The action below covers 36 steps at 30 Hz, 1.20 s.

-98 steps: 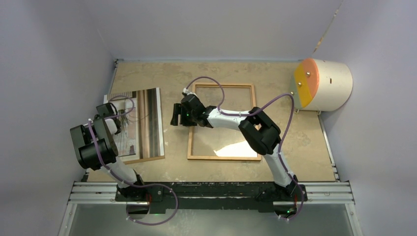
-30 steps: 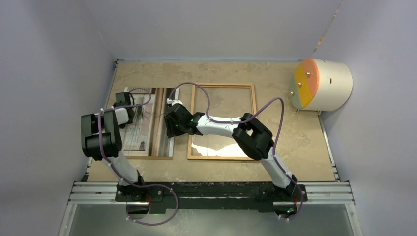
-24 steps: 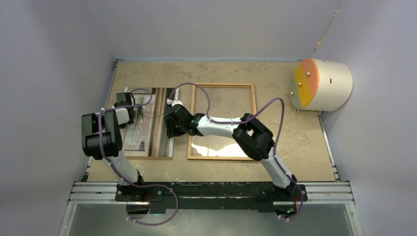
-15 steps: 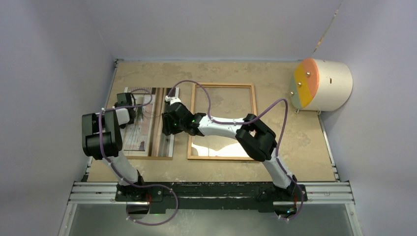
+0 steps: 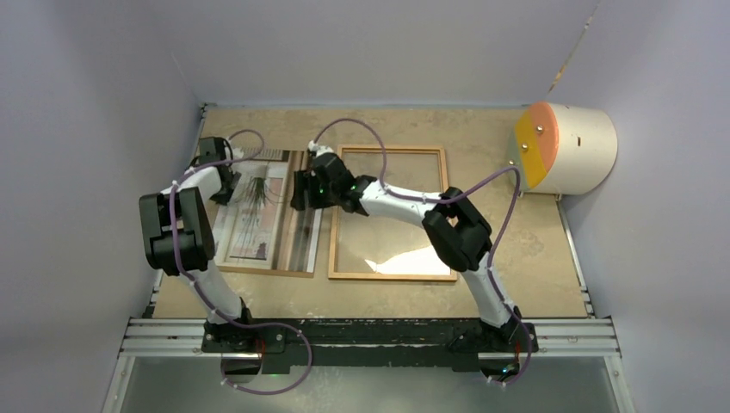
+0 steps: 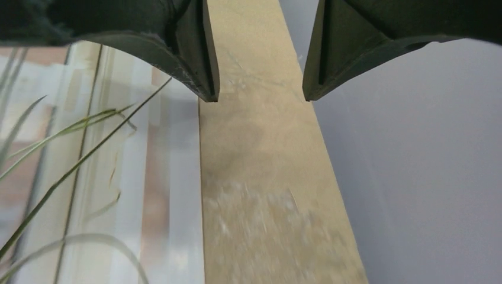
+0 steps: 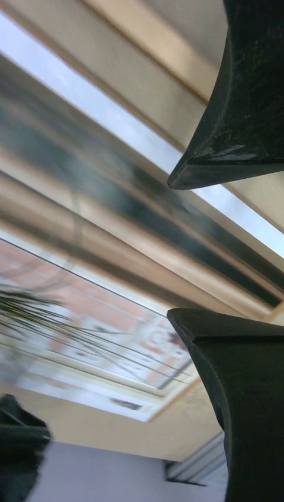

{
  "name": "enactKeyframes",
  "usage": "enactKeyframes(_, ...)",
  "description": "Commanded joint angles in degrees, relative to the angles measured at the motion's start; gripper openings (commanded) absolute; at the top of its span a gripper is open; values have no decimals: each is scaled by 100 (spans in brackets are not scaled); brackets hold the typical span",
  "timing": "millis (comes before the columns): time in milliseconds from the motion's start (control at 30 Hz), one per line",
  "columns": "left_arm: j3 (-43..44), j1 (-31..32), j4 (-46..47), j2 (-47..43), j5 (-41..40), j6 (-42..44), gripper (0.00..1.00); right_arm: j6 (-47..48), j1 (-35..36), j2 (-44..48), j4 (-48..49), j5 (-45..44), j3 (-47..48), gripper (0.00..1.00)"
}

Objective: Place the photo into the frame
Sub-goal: Adjust the photo frame item at the center of the board.

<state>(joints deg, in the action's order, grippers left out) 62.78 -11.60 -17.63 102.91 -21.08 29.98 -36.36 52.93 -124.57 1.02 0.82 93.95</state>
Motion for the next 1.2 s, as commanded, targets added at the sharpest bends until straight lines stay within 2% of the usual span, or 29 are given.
enactKeyframes(0,963,-37,-671,254,610,-410,60,195,-453,-245,-259,-214,814,77)
enactKeyframes(200,1984,-36,-682,1064,145,-628,62,252,-701,-870,-490,-634,1524,80)
enactKeyframes(433,2458,-40,-324,1666,-547,-788,62,98,-945,-1483,-644,-543,2237,80)
enactKeyframes(667,3086,-45,-273,2196,-920,-1028,62,148,-1031,-1822,-1064,-837,2832,80)
enactKeyframes(800,3403,-38,-535,2427,-651,-1170,62,131,-1156,-1997,-1201,-1044,3039,79)
enactKeyframes(1167,3399,7,-1014,2538,720,-1197,59,230,-1382,-2529,-234,-470,3457,71)
